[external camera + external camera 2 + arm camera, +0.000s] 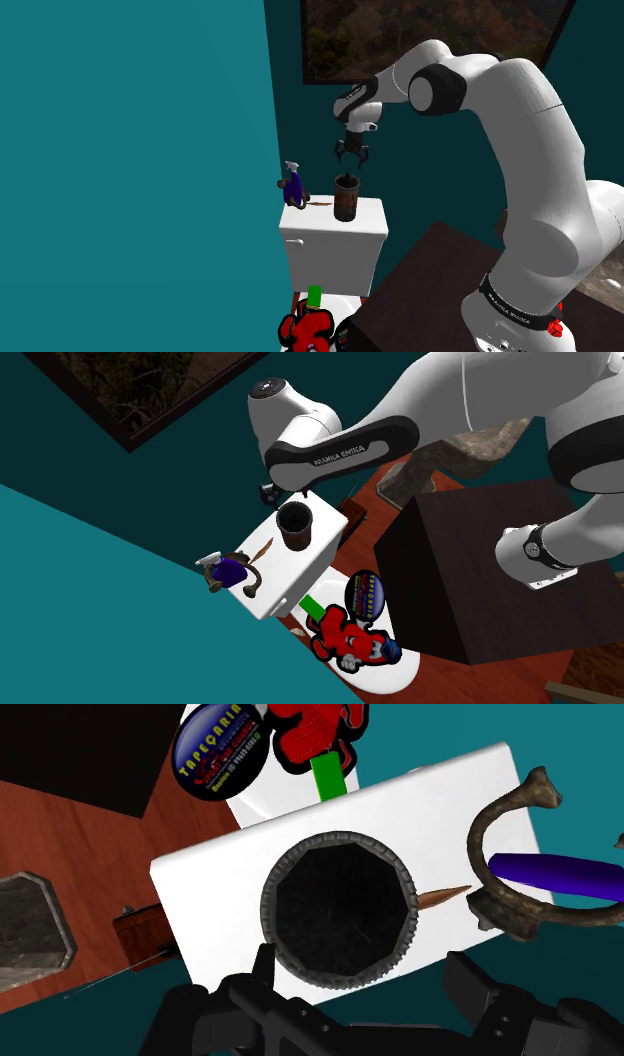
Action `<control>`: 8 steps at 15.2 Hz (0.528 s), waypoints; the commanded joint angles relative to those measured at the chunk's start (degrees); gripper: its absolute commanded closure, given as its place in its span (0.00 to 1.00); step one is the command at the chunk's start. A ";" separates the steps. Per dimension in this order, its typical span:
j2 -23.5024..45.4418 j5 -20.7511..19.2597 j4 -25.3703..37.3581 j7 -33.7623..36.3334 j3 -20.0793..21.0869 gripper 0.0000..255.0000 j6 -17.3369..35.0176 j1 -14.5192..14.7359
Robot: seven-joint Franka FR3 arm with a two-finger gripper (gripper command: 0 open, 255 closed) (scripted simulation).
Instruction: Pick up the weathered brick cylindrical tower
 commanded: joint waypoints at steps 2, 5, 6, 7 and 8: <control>2.41 0.47 1.42 0.51 0.12 0.00 0.85 -0.28; 3.94 0.74 1.64 0.23 0.34 0.00 2.14 -0.40; 4.48 0.83 1.76 0.14 0.41 0.00 2.55 -0.45; 5.35 0.96 2.01 0.01 0.53 0.00 3.17 -0.52; 5.34 0.96 1.99 0.01 0.53 0.00 3.18 -0.52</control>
